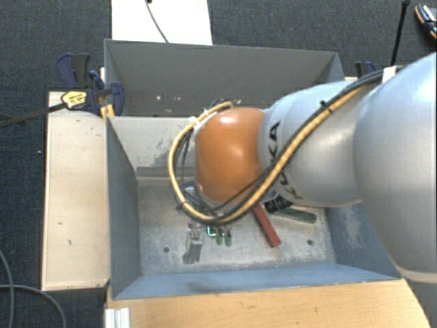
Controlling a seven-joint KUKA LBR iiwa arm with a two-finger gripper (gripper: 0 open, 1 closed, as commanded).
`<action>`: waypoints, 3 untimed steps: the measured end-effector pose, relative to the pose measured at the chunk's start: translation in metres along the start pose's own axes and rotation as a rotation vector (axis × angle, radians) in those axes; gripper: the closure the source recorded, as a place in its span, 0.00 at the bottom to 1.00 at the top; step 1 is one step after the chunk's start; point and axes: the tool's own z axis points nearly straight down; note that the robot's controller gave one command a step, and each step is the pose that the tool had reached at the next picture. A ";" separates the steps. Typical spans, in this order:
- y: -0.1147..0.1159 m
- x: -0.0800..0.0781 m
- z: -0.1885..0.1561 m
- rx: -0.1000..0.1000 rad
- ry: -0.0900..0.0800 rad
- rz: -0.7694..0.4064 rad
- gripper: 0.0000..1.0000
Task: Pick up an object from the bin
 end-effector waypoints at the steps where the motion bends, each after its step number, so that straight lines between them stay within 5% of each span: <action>1: -0.001 -0.002 -0.004 -0.002 -0.008 0.005 0.00; 2: -0.079 -0.067 0.065 -0.003 -0.015 0.019 0.00; 3: -0.087 -0.068 0.054 0.001 -0.003 -0.126 0.00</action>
Offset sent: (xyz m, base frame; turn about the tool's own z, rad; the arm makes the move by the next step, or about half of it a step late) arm 0.0716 -0.0902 -0.0771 0.0254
